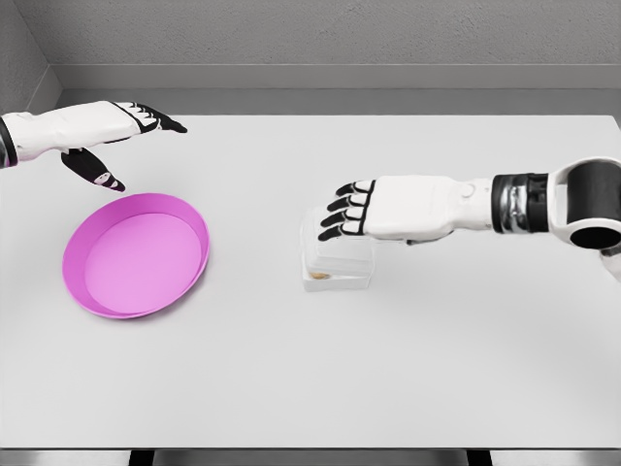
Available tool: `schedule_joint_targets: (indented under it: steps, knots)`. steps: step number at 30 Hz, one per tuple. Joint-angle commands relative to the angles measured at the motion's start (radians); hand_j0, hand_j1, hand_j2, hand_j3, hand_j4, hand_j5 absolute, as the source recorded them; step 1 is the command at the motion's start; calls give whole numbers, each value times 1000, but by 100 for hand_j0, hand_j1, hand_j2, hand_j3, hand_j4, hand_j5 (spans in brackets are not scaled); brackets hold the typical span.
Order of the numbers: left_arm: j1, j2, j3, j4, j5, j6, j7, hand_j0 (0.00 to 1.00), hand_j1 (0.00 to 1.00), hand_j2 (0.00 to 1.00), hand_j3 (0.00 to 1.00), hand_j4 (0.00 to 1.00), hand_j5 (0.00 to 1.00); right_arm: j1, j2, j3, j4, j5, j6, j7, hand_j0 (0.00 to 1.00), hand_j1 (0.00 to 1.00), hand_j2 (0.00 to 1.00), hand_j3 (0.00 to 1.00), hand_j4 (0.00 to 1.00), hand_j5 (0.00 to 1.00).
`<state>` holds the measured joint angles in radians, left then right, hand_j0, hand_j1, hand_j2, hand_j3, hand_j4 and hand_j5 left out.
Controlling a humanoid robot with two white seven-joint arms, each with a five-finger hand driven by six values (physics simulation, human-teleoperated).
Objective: Pack egg into the box and close the box lid
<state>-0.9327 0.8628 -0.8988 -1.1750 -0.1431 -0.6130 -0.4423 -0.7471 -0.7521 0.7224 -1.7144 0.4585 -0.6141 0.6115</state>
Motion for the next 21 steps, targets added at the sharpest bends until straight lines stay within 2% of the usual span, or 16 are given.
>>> schedule_joint_targets:
  steps: [1, 3, 4, 8, 16, 18, 21]
  knots:
    - [0, 1, 1, 0, 7, 2, 0, 100, 100, 100, 100, 100, 100, 2, -12, -156, 61, -11, 3, -1, 100, 100, 100, 100, 100, 100]
    - [0, 1, 1, 6, 7, 2, 0, 100, 100, 100, 100, 100, 100, 12, -24, -164, 62, -11, 3, -1, 100, 100, 100, 100, 100, 100]
    - [0, 1, 1, 6, 7, 2, 0, 100, 100, 100, 100, 100, 100, 32, -26, -163, 71, -9, 3, -1, 100, 100, 100, 100, 100, 100]
    - [2, 1, 1, 6, 7, 2, 0, 100, 100, 100, 100, 100, 100, 40, -35, -169, 122, -8, 3, -1, 100, 100, 100, 100, 100, 100]
    - [2, 1, 3, 24, 8, 2, 2, 100, 100, 100, 100, 100, 100, 61, -30, -158, 125, 0, 3, -1, 100, 100, 100, 100, 100, 100]
    - [2, 1, 4, 24, 8, 2, 2, 100, 100, 100, 100, 100, 100, 64, -27, -149, 125, 2, 3, -1, 100, 100, 100, 100, 100, 100]
    - [2, 1, 4, 26, 8, 2, 2, 100, 100, 100, 100, 100, 100, 64, -9, -89, 125, 15, 3, -1, 100, 100, 100, 100, 100, 100]
